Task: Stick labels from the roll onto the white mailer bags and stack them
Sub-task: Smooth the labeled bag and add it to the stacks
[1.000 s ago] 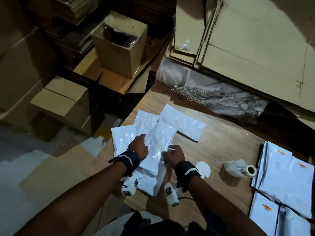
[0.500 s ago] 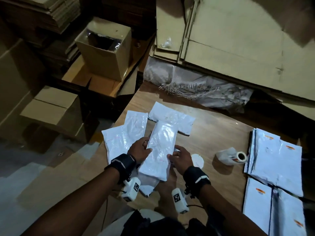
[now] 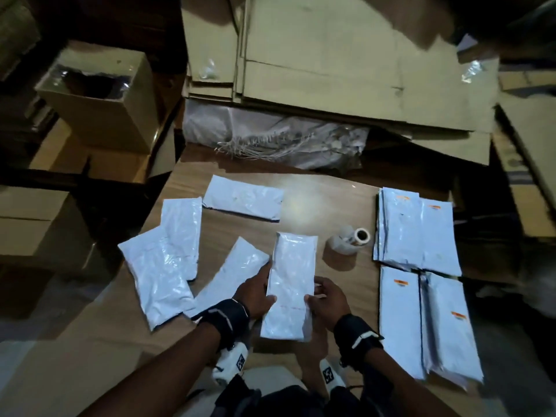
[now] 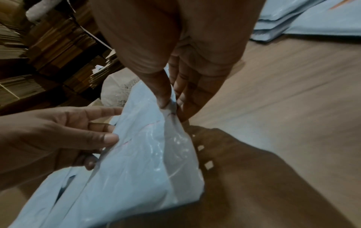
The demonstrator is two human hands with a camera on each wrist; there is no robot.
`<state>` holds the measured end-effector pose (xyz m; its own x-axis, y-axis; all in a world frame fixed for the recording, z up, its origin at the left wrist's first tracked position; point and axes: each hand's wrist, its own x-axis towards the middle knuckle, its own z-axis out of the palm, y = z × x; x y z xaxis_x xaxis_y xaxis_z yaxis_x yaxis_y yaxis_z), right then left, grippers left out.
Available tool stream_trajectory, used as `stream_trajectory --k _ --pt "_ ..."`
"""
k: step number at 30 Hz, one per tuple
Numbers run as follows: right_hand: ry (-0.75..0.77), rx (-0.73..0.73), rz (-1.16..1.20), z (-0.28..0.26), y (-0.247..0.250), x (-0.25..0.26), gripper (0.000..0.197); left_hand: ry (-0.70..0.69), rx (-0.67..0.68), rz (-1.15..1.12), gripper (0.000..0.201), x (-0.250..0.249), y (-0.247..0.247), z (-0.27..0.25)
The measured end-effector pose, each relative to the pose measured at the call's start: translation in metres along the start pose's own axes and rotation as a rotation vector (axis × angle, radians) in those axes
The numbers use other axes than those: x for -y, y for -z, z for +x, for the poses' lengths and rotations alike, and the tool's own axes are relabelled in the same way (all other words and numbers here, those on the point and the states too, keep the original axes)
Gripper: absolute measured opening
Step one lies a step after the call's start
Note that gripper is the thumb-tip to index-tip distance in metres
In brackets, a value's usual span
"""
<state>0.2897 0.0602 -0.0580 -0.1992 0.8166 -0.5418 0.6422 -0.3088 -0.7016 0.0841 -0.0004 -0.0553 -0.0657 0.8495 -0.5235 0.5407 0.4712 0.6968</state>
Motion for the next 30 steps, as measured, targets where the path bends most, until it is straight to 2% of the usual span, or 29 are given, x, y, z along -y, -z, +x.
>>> stream_trajectory --k 5,10,13,15,17,19,21,23,27,30 --pt "-0.078 -0.02 -0.104 -0.014 0.022 -0.034 0.04 -0.061 0.126 0.033 0.102 -0.02 -0.035 -0.002" --pt "-0.106 -0.032 -0.213 -0.021 0.027 -0.053 0.041 -0.052 0.219 0.12 0.1 -0.028 -0.053 0.0" --pt "-0.071 -0.006 -0.315 -0.019 0.029 -0.059 0.034 -0.022 0.187 0.201 0.091 -0.028 -0.056 0.001" --pt "-0.009 -0.015 -0.413 -0.019 0.03 -0.057 0.033 0.02 0.131 0.349 0.1 -0.028 -0.055 -0.002" --pt "0.095 -0.044 -0.516 -0.017 0.03 -0.058 0.055 -0.049 0.036 0.534 0.115 -0.033 -0.054 -0.003" --pt "0.246 -0.041 -0.612 -0.013 0.028 -0.061 0.09 -0.201 -0.009 0.685 0.127 -0.034 -0.054 0.003" --pt "0.409 0.033 -0.767 -0.003 0.026 -0.065 0.121 -0.291 0.043 0.804 0.143 -0.036 -0.055 0.014" --pt "0.477 0.129 -0.924 0.006 0.026 -0.06 0.143 -0.331 0.102 0.888 0.152 -0.038 -0.058 0.026" --pt "0.409 0.263 -1.04 0.011 0.027 -0.047 0.156 -0.311 0.19 0.998 0.162 -0.044 -0.065 0.039" --pt "0.364 0.279 -1.024 0.013 0.023 -0.048 0.159 -0.278 0.211 1.017 0.165 -0.043 -0.07 0.041"
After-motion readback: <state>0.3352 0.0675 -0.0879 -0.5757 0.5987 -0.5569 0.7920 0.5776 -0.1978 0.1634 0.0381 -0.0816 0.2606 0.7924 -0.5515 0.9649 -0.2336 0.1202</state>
